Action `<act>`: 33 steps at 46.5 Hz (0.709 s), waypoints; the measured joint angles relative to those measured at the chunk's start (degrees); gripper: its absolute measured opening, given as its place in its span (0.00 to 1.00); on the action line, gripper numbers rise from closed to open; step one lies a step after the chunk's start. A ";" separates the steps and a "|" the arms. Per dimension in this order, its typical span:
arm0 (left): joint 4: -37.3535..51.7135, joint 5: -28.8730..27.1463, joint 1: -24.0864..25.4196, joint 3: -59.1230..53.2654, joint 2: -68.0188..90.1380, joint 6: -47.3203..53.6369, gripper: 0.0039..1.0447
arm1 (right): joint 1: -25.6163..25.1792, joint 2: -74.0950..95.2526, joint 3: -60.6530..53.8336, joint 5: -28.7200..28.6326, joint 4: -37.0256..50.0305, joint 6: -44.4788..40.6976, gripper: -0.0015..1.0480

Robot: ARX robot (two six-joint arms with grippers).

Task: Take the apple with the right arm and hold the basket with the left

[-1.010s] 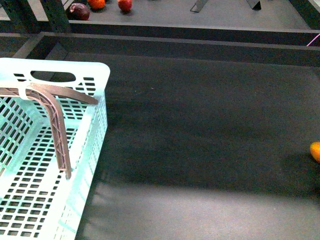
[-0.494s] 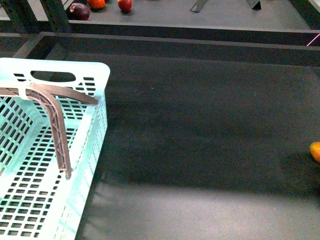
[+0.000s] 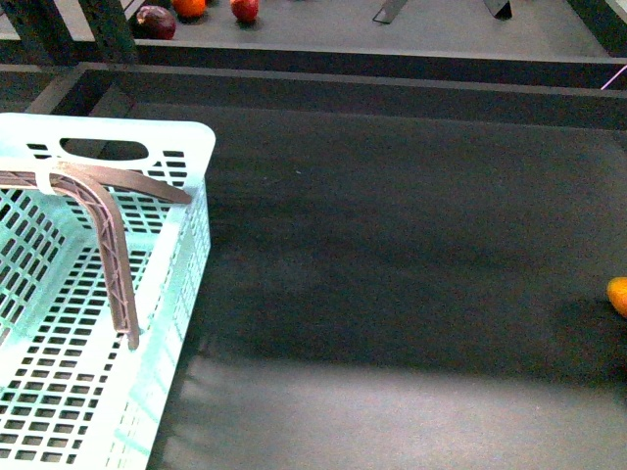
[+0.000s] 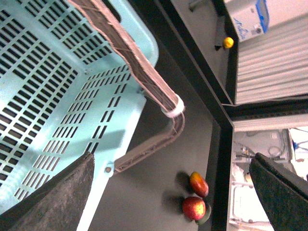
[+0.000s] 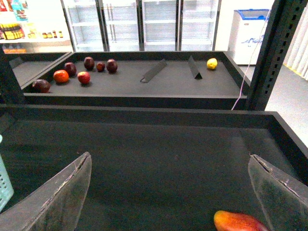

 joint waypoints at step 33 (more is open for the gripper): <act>14.78 -14.95 -2.01 24.02 48.19 -18.58 0.90 | 0.00 0.00 0.00 0.00 0.00 0.00 0.91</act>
